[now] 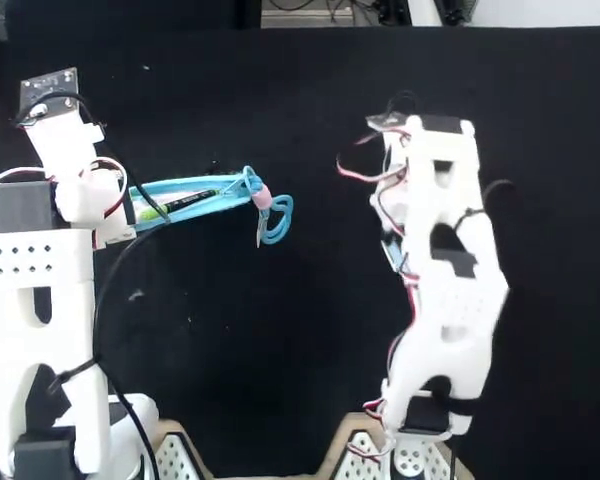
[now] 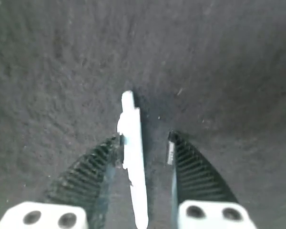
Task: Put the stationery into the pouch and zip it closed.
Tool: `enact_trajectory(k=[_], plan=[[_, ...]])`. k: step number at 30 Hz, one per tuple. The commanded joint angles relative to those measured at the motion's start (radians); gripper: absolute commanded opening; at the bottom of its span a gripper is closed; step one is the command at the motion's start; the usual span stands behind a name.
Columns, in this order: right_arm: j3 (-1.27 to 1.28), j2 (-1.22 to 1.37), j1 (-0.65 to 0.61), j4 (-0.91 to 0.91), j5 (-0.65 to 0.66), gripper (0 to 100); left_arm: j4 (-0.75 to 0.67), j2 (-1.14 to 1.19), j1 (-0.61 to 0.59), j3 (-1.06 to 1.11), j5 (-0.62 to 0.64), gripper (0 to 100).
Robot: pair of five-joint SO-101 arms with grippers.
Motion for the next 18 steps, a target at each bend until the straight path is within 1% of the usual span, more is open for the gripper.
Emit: enact_trajectory(k=[1, 3, 6, 9, 11, 13, 15, 16, 18], plan=[[-0.272, 0.113, -0.006, 0.117, 0.043, 13.4, -0.003, 0.002, -0.015, 0.022, 0.002, 3], [-0.371, 0.194, -0.006, 0.158, 0.072, 13.4, -0.003, 0.002, -0.015, 0.022, 0.002, 3], [-0.455, 0.282, -0.002, 0.158, 0.081, 13.4, -0.003, 0.002, -0.015, 0.022, 0.002, 3], [-0.476, 0.326, -0.008, 0.158, 0.087, 13.4, -0.003, 0.002, -0.015, 0.022, 0.002, 3], [-0.472, 0.34, -0.02, 0.16, 0.117, 13.2, -0.003, 0.002, -0.015, 0.022, 0.002, 3], [-0.472, 0.344, -0.023, 0.16, 0.124, 9.0, -0.003, 0.002, -0.015, 0.022, 0.002, 3], [-0.473, 0.34, -0.023, 0.16, 0.123, 0.5, -0.003, 0.002, -0.015, 0.022, 0.002, 3], [-0.475, 0.338, -0.021, 0.161, 0.123, 1.8, -0.003, 0.002, -0.015, 0.022, 0.002, 3], [-0.472, 0.32, -0.021, 0.161, 0.123, 0.9, -0.003, 0.002, -0.015, 0.022, 0.002, 3]])
